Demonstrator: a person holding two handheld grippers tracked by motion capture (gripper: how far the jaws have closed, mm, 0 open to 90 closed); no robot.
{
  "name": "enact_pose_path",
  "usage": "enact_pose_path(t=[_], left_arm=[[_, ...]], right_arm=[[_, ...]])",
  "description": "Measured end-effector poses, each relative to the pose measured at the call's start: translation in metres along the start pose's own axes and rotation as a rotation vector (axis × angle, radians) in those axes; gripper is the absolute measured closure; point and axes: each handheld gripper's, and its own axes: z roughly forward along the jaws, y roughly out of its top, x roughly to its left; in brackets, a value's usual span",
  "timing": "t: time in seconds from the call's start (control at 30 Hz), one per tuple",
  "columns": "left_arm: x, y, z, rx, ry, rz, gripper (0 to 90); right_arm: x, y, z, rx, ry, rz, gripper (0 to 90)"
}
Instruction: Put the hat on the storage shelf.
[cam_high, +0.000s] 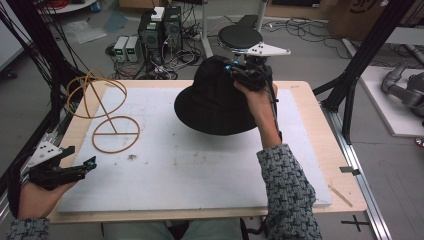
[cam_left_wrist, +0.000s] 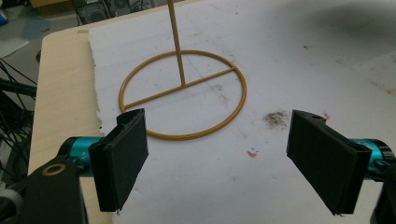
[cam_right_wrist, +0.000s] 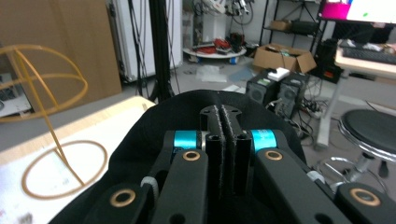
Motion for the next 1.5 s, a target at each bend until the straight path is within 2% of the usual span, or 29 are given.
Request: enact_pose_path(t=[0.03, 0.23, 0.3, 0.5, 0.53, 0.57, 0.6, 0.67, 0.7, 0.73, 0.77, 0.9, 1.0, 1.1, 1.13, 1.2, 1.4, 1.43, 1.5], left_arm=[[0.0, 0.0, 0.0, 0.0, 0.0, 0.0, 20.8], [0.0, 0.001, 0.0, -0.004, -0.003, 0.002, 20.8], [-0.001, 0.001, 0.0, -0.006, -0.004, 0.003, 20.8], [-0.001, 0.001, 0.0, -0.005, -0.004, 0.004, 20.8], [-0.002, 0.001, 0.0, -0.005, -0.005, 0.006, 20.8], [-0.002, 0.001, 0.0, -0.005, -0.004, 0.006, 20.8], [-0.002, 0.001, 0.0, -0.006, -0.003, 0.007, 20.8], [-0.002, 0.002, 0.0, -0.006, -0.005, 0.009, 20.8], [-0.002, 0.002, 0.0, -0.007, -0.005, 0.009, 20.8], [-0.002, 0.002, -0.001, -0.007, -0.004, 0.009, 20.8], [-0.002, 0.002, -0.001, -0.006, -0.004, 0.009, 20.8], [-0.002, 0.002, 0.0, -0.004, -0.005, 0.013, 20.8], [-0.003, 0.002, 0.0, -0.001, -0.002, 0.016, 20.8], [-0.003, 0.002, 0.001, 0.0, -0.003, 0.015, 20.8], [-0.003, 0.001, 0.0, 0.0, -0.003, 0.016, 20.8], [-0.003, 0.001, 0.0, 0.001, -0.004, 0.016, 20.8], [-0.002, 0.001, -0.003, -0.005, 0.002, 0.015, 20.8], [-0.002, 0.001, -0.003, -0.005, 0.003, 0.014, 20.8], [-0.002, 0.001, -0.004, -0.004, 0.003, 0.013, 20.8]], right_arm=[[0.002, 0.008, 0.006, -0.01, 0.011, -0.003, 89.1], [0.006, 0.026, 0.017, -0.044, 0.034, 0.01, 89.2], [0.01, 0.038, 0.025, -0.066, 0.049, 0.022, 89.2], [0.018, 0.05, 0.037, -0.112, 0.089, 0.058, 89.1], [0.022, 0.054, 0.044, -0.133, 0.106, 0.08, 89.1], [0.022, 0.054, 0.044, -0.133, 0.106, 0.08, 89.1], [0.025, 0.057, 0.049, -0.154, 0.128, 0.112, 89.2], [0.027, 0.058, 0.052, -0.161, 0.137, 0.126, 89.1], [0.03, 0.06, 0.058, -0.178, 0.155, 0.159, 89.2], [0.03, 0.06, 0.058, -0.178, 0.155, 0.159, 89.2], [0.033, 0.062, 0.065, -0.191, 0.171, 0.189, 89.1], [0.039, 0.065, 0.074, -0.198, 0.181, 0.212, 89.1], [0.051, 0.072, 0.085, -0.212, 0.204, 0.219, 89.1], [0.058, 0.076, 0.09, -0.216, 0.217, 0.222, 89.1], [0.064, 0.078, 0.097, -0.217, 0.224, 0.224, 89.1], [0.067, 0.079, 0.099, -0.217, 0.23, 0.228, 89.1], [0.088, 0.082, 0.118, -0.206, 0.282, 0.238, 89.1], [0.094, 0.082, 0.124, -0.201, 0.304, 0.248, 89.1], [0.098, 0.082, 0.127, -0.197, 0.309, 0.245, 89.1]])
